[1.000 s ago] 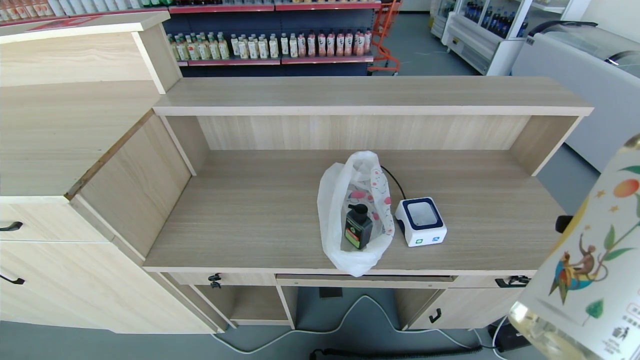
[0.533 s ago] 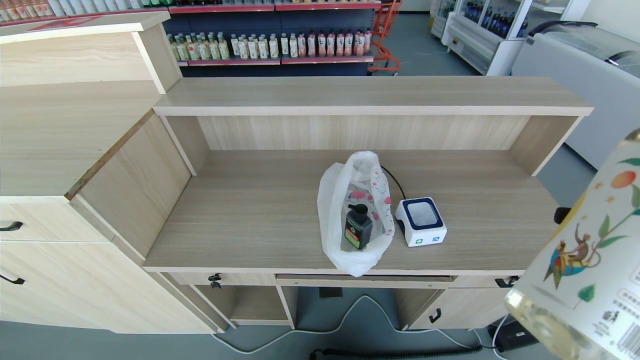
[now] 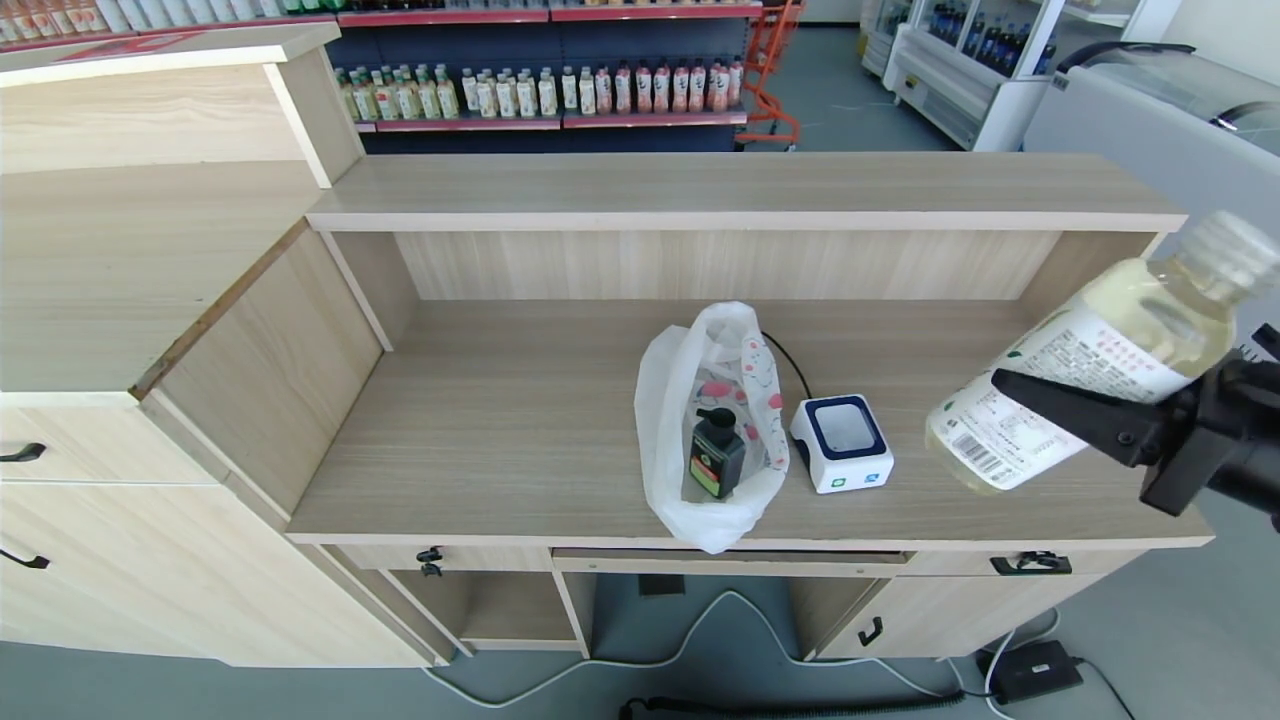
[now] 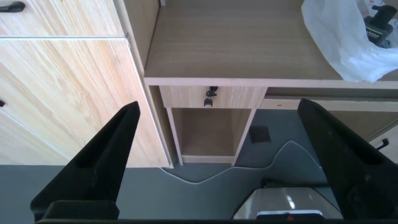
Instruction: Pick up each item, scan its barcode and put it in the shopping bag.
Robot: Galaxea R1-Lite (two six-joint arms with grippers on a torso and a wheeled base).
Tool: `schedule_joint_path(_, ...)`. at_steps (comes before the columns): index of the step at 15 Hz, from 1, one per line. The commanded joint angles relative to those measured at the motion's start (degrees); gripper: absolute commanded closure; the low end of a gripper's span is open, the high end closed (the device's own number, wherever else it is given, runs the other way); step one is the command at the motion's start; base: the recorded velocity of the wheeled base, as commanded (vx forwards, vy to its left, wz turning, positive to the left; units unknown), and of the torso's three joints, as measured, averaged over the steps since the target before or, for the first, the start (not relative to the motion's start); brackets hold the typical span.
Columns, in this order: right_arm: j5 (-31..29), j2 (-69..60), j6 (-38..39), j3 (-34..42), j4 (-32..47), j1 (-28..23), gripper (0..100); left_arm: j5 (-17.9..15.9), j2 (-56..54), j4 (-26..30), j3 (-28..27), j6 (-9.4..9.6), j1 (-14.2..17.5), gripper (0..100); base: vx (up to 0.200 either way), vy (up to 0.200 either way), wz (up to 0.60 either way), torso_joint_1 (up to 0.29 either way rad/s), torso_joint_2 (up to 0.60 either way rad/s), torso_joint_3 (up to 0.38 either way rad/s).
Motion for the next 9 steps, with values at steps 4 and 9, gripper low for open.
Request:
schedule_joint_path(4, -5.22, 18.48, -36.56, 1.26, -6.49, -20.51, 100, 0.01, -0.02, -0.01, 0.00, -0.03, 0.00, 0, 0.000, 0.000, 0.00, 0.000, 0.00, 0.000)
schedule_joint_path(9, -4.96, 28.32, -45.09, 0.47, -26.53, -22.62, 100, 0.01, -0.02, -0.01, 0.00, -0.03, 0.00, 0, 0.000, 0.000, 0.00, 0.000, 0.00, 0.000)
